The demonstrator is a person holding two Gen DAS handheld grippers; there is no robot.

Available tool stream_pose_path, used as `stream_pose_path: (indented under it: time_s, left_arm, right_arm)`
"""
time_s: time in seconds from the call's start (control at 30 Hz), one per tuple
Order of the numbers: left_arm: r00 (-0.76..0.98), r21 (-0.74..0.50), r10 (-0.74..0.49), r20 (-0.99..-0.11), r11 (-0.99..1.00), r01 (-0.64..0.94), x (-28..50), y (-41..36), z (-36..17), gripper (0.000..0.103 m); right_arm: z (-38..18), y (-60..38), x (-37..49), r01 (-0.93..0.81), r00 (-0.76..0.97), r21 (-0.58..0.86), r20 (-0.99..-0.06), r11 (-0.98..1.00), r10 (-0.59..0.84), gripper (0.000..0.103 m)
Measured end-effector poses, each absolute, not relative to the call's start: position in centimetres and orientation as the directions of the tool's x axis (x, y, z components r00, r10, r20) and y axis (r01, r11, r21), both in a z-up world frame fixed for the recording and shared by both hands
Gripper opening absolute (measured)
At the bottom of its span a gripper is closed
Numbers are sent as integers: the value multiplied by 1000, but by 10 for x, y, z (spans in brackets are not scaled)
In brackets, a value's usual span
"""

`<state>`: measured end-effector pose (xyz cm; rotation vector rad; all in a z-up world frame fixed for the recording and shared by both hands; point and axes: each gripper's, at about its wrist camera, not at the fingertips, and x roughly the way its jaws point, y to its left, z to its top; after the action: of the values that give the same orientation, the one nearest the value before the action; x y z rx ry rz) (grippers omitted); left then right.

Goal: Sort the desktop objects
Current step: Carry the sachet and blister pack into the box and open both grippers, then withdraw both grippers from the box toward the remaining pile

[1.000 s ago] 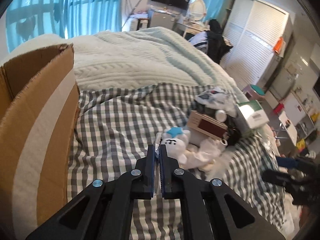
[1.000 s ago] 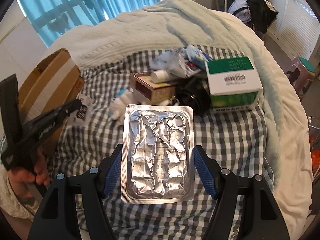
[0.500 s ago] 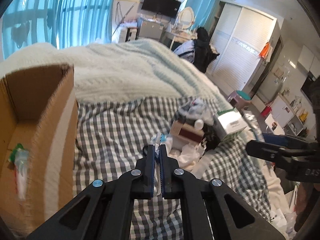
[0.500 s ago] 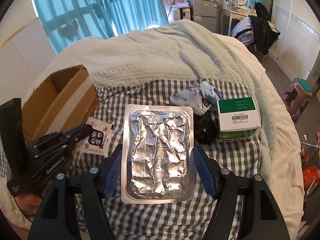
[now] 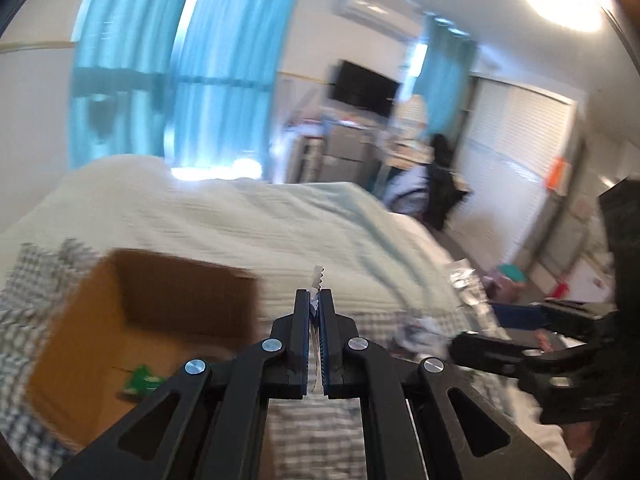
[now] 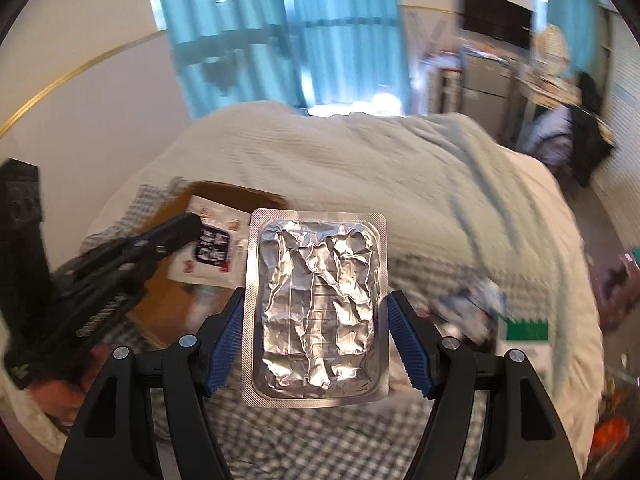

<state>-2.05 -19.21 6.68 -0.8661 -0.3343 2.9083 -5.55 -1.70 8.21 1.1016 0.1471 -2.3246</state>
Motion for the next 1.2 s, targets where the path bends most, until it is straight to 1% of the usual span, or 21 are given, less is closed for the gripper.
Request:
stream_pose_path:
  time_s: [0.13, 0.27, 0.4, 0.43, 0.47, 0.53, 0.57, 0.6, 0.63, 0.67, 0.7, 0.77, 0.87, 0.97, 1.07, 1.13, 1.2]
  left_arm:
    - [-811, -224, 39, -584, -968, 116, -29, -237, 53, 4]
    - [-780, -221, -8, -625, -957, 187, -28, -264, 34, 5]
    - [-748, -229, -35, -663, -942, 247, -25, -285, 18, 5]
    - [-739, -238, -35, -673, -936, 261, -24, -290, 15, 5]
    - [-731, -247, -35, -681, -929, 274, -25, -293, 12, 6]
    - [-725, -243, -50, -687, -924, 294, -22, -296, 10, 6]
    - [-724, -234, -59, -688, -926, 297, -21, -296, 11, 10]
    - [-721, -222, -70, -689, -927, 303, -20, -295, 12, 23]
    - [-722, -219, -74, -688, -927, 304, -18, -293, 14, 32]
    - [-726, -221, -76, -684, -926, 305, -16, -294, 15, 50]
    - [-734, -224, -80, -674, -925, 307, -14, -293, 17, 59]
    - [-748, -220, -92, -657, -926, 307, -8, -289, 22, 59]
    - [-748, -208, -68, -660, -940, 269, -9, -276, 28, 64]
    - [-754, -211, -18, -657, -956, 206, -9, -255, 33, 71]
    - [-755, -194, 43, -654, -974, 113, -10, -227, 38, 72]
    - [-753, -180, 67, -655, -981, 69, -12, -209, 40, 76]
    - [-750, -181, 98, -654, -983, 29, -14, -190, 41, 82]
  right_arm:
    - [77, -73, -67, 614, -416, 168, -761, -771, -497, 68]
    - [55, -112, -75, 650, -347, 198, -781, -733, -519, 68]
    - [41, -122, -80, 639, -320, 239, -782, -731, -535, 68]
    - [39, -124, -80, 635, -310, 254, -781, -729, -542, 70]
    - [38, -124, -81, 632, -302, 267, -780, -728, -548, 76]
    - [36, -124, -78, 626, -304, 275, -775, -729, -554, 79]
    - [38, -127, -77, 628, -304, 275, -775, -728, -555, 79]
    - [40, -128, -76, 630, -308, 270, -774, -728, -553, 79]
    - [43, -126, -76, 629, -319, 262, -771, -731, -551, 79]
    - [47, -124, -75, 628, -329, 257, -768, -735, -549, 79]
    - [51, -118, -74, 624, -342, 250, -765, -740, -546, 80]
    - [58, -105, -72, 610, -373, 233, -759, -757, -534, 80]
    - [67, -79, -74, 576, -439, 183, -754, -797, -490, 80]
    - [76, -37, -76, 504, -529, 119, -741, -856, -414, 80]
    - [81, 7, -76, 417, -594, 91, -726, -905, -347, 80]
    - [78, 34, -75, 360, -616, 96, -723, -928, -314, 80]
    - [70, 54, -76, 319, -625, 82, -731, -944, -275, 80]
